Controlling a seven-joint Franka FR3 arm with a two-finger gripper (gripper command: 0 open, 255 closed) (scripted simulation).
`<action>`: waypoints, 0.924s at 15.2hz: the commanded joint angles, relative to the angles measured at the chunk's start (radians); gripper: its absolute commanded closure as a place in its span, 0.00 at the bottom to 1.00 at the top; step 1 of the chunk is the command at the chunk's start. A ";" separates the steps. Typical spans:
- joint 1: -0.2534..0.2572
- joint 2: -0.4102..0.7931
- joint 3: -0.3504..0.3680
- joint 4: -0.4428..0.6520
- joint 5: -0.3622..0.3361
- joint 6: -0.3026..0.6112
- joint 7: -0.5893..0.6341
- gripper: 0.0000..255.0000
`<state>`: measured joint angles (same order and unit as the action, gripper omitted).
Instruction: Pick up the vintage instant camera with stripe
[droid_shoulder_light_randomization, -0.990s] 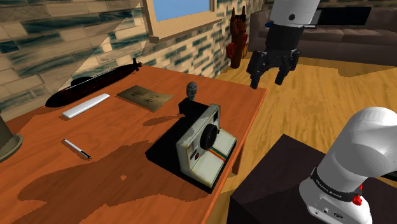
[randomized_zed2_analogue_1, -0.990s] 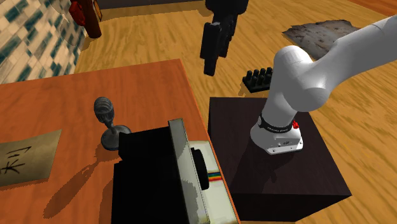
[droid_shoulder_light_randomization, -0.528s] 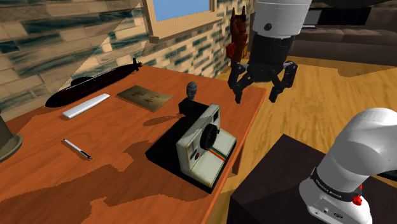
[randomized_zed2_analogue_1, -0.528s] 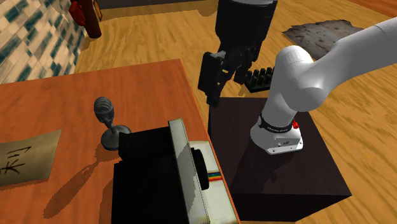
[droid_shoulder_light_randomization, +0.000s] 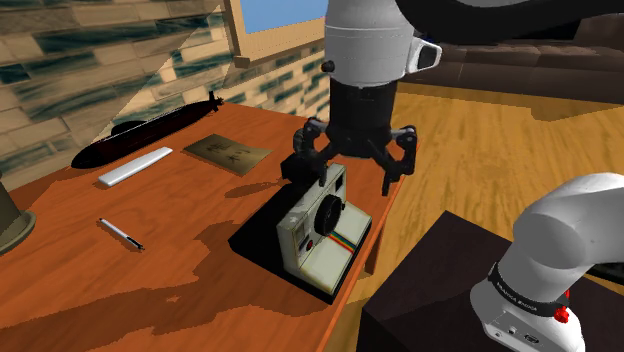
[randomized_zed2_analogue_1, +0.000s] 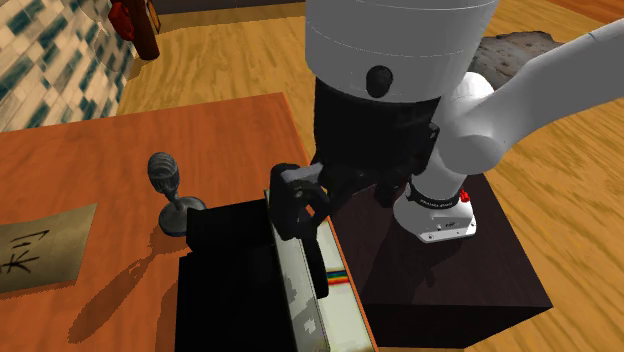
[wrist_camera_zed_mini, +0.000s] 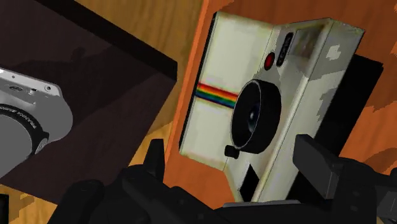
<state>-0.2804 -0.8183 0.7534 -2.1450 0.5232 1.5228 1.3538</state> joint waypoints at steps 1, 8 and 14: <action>-0.060 0.046 0.080 0.066 0.018 0.002 0.123 0.00; -0.250 0.156 0.309 0.214 0.042 0.033 0.384 0.00; -0.241 0.139 0.332 0.141 0.065 0.097 0.371 0.00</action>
<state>-0.5217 -0.6774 1.0797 -1.9946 0.5842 1.6091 1.7255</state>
